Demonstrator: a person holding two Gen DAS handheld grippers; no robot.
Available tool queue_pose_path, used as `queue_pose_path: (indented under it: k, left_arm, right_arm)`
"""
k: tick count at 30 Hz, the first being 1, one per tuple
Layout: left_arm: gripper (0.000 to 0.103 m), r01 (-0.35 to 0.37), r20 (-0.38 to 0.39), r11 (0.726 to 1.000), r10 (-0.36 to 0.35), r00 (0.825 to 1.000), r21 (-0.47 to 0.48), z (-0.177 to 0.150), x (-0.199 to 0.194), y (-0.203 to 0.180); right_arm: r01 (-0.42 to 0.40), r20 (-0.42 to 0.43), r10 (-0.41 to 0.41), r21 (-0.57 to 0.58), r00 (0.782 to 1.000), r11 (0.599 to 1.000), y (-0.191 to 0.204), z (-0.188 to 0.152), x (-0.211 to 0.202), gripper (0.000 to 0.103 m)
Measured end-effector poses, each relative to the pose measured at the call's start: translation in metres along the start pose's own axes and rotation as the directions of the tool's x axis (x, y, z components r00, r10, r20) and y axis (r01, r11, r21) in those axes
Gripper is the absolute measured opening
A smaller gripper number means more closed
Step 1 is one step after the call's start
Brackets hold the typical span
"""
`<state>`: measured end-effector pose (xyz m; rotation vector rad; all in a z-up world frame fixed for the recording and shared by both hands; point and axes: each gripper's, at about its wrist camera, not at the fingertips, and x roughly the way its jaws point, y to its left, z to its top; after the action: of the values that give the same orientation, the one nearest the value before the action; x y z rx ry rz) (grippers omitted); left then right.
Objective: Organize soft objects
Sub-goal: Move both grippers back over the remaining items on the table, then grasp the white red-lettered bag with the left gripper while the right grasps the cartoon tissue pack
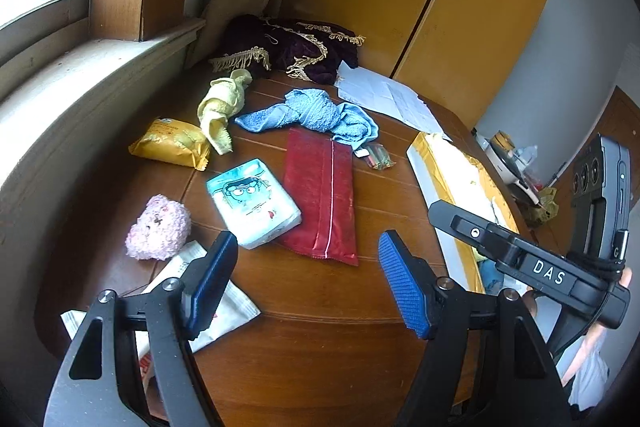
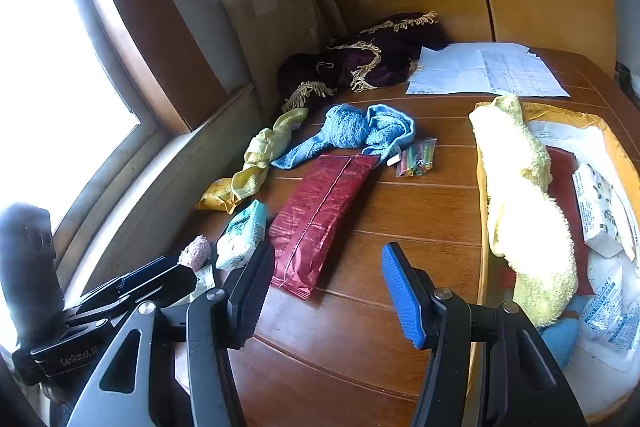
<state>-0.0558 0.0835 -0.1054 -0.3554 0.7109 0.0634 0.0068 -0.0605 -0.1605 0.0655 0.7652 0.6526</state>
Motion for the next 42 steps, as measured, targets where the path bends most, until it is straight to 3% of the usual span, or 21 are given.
queue_pose_path:
  k: [7,13,19,24,26,29,34,40,41,42]
  left_arm:
    - [0.073,-0.065,-0.072,0.997,0.069,0.995,0.051,-0.005,0.001,0.022]
    - [0.073,-0.130,-0.152,0.990,0.138,0.979,0.062,-0.014,0.011,0.047]
    - [0.073,-0.114,-0.265,0.982,0.151,0.952,0.151,-0.029,0.026,0.048]
    - [0.072,-0.086,-0.266,0.989,0.115,0.957,0.118,-0.030,0.025,0.056]
    - [0.068,-0.086,-0.258,0.988,0.116,0.959,0.125,-0.031,0.023,0.056]
    - [0.048,-0.107,-0.245,0.986,0.135,0.960,0.124,-0.031,0.023,0.059]
    - [0.030,-0.090,-0.241,0.991,0.112,0.964,0.101,-0.027,0.020,0.063]
    - [0.022,-0.075,-0.213,0.993,0.093,0.973,0.089,-0.028,0.017,0.062]
    - [0.022,-0.071,-0.214,0.994,0.087,0.973,0.080,-0.027,0.017,0.063]
    - [0.022,-0.069,-0.215,0.995,0.084,0.973,0.075,-0.026,0.018,0.063]
  right_arm:
    - [-0.028,-0.050,0.026,-0.022,0.998,0.999,0.011,-0.007,0.016,0.058]
    - [-0.035,-0.071,0.032,-0.042,0.997,0.999,0.018,-0.011,0.023,0.058]
    - [-0.045,-0.088,0.040,-0.048,0.995,0.998,0.023,-0.014,0.030,0.058]
    - [-0.067,-0.111,0.058,-0.077,0.992,0.995,0.033,-0.012,0.039,0.058]
    - [-0.109,-0.139,0.097,-0.088,0.986,0.990,0.039,-0.006,0.046,0.058]
    - [-0.193,-0.186,0.173,-0.099,0.967,0.976,0.054,0.009,0.061,0.058]
    - [-0.156,-0.234,0.120,-0.143,0.965,0.977,0.077,0.025,0.102,0.058]
    - [-0.083,-0.268,0.023,-0.214,0.963,0.973,0.090,0.013,0.133,0.057]
    - [-0.064,-0.252,0.000,-0.246,0.968,0.967,0.095,0.010,0.132,0.054]
    - [-0.048,-0.245,-0.021,-0.270,0.969,0.962,0.097,0.008,0.130,0.039]
